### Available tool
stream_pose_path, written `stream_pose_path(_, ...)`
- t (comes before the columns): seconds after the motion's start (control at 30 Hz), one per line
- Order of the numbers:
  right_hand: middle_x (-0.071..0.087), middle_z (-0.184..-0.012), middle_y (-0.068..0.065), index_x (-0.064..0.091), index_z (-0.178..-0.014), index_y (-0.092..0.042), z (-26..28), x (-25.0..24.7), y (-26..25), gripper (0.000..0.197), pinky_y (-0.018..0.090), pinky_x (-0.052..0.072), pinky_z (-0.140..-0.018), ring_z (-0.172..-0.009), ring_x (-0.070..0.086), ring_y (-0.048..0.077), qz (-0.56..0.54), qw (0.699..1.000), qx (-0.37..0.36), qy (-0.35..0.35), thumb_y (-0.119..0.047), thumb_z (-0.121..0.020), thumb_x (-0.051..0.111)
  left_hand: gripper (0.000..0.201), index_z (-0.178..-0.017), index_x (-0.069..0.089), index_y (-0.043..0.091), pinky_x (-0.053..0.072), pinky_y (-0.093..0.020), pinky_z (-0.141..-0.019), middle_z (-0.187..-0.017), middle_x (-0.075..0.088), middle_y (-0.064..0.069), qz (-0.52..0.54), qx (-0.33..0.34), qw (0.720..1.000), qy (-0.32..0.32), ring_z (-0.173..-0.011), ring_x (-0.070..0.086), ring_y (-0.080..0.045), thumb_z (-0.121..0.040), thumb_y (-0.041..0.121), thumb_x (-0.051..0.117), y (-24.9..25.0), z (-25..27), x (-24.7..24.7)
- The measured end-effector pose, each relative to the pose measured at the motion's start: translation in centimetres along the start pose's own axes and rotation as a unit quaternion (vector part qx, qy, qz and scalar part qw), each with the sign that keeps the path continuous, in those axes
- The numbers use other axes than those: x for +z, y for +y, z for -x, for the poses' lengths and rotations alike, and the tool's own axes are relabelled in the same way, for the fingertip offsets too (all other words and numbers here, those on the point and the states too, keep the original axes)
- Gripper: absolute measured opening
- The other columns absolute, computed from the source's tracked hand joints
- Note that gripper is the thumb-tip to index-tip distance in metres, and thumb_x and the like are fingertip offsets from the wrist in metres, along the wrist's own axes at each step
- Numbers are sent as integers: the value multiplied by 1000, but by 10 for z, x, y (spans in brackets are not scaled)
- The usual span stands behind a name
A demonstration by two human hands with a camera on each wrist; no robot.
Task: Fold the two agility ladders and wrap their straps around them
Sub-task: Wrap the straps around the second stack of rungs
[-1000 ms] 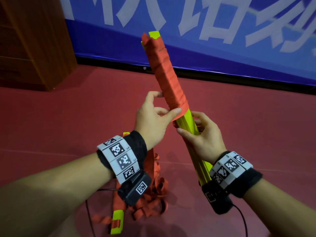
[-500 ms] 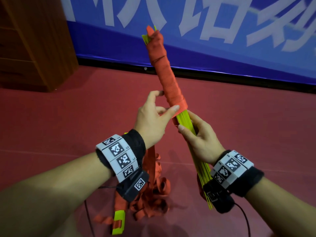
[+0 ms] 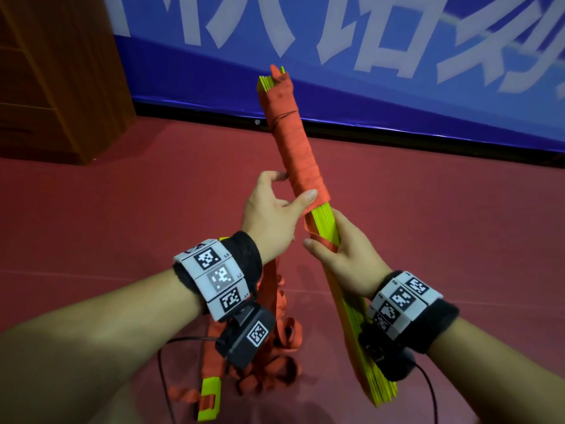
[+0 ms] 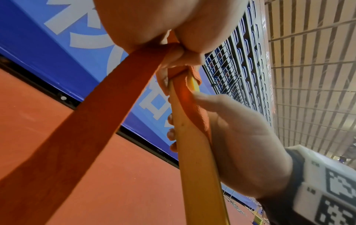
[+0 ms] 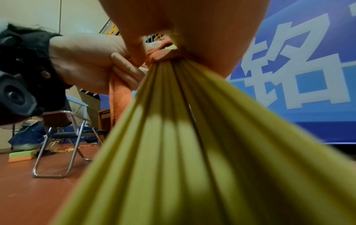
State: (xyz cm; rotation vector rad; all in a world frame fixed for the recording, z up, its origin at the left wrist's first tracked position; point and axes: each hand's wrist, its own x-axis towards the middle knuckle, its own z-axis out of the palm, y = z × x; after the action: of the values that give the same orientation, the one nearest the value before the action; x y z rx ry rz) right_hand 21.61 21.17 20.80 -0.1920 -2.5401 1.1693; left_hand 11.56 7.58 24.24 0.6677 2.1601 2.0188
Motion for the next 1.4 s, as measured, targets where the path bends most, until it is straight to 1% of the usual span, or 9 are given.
stream_pose_path(0.2, 66, -104, -17, 52, -135, -28, 3, -3, -2, 53, 23, 49, -81, -90, 64, 3, 65, 996, 31, 47, -37, -88, 75, 49, -119, 49, 20, 45, -25, -42, -62, 60, -1, 12, -18, 999, 24, -35, 49, -7, -84, 32, 82, 1, 2, 3)
stream_pose_path(0.37, 66, -86, -19, 56, -117, -28, 6, 0, -1, 40, 25, 44, -70, -76, 64, 4, 73, 990, 78, 91, -39, -85, 77, 47, -113, 52, 19, 43, -24, -42, -58, 55, 0, 14, -34, 999, 22, -35, 47, -8, -81, 31, 85, -1, 0, 5)
stream_pose_path(0.57, 70, -79, -12, 58, -112, -33, 5, -1, 0, 31, 15, 41, -59, -63, 61, 2, 28, 991, 72, 110, -33, -85, 75, 43, -116, 53, 20, 41, -20, -44, -65, 63, -10, 11, -22, 999, -32, -37, 50, -10, -85, 30, 82, 2, 0, -2)
stream_pose_path(0.73, 70, -71, 3, 58, -118, -46, 2, 2, 2, 35, 40, 52, -61, -56, 58, 15, -68, 991, 61, 101, -38, -85, 69, 44, -126, 52, 23, 47, -23, -49, -78, 75, -2, -21, 9, 999, -49, -41, 58, -15, -90, 30, 76, 3, 3, -8)
stream_pose_path(0.83, 73, -81, 16, 57, -119, -54, -1, 5, 5, 40, 57, 58, -68, -71, 69, 39, -123, 987, 50, 95, -48, -81, 66, 49, -133, 53, 22, 49, -24, -50, -84, 76, 3, -28, 20, 998, -56, -43, 59, -15, -91, 30, 76, 4, 4, -11)
stream_pose_path(0.93, 74, -91, 21, 57, -127, -44, -1, 4, 2, 41, 65, 55, -75, -84, 68, 50, -166, 981, 44, 93, -35, -89, 69, 51, -134, 53, 20, 47, -21, -48, -82, 76, 2, -21, 26, 998, -51, -42, 58, -13, -90, 29, 76, 3, 2, -11)
stream_pose_path(1.07, 76, -104, 15, 55, -139, -26, 0, 4, -1, 44, 55, 59, -87, -94, 70, 43, -227, 969, 46, 89, -14, -98, 65, 46, -131, 52, 22, 49, -21, -53, -80, 76, 1, -23, 27, 998, -60, -46, 61, -14, -91, 30, 75, 1, 0, -13)
stream_pose_path(1.27, 74, -94, 13, 56, -127, -32, 1, 5, -7, 37, 40, 62, -74, -87, 74, 33, -303, 946, 79, 84, -6, -101, 57, 45, -133, 49, 22, 45, -24, -55, -56, 66, 7, -22, 6, 996, -91, -45, 60, -13, -95, 37, 69, -6, -2, -10)
stream_pose_path(1.4, 72, -84, 6, 65, -120, -17, 1, 4, -10, 27, 40, 58, -67, -78, 72, 30, -294, 950, 83, 58, -16, -93, 68, 37, -128, 51, 17, 42, -22, -49, -49, 62, 8, -15, 8, 995, -99, -40, 55, -12, -98, 33, 65, -4, 3, -6)
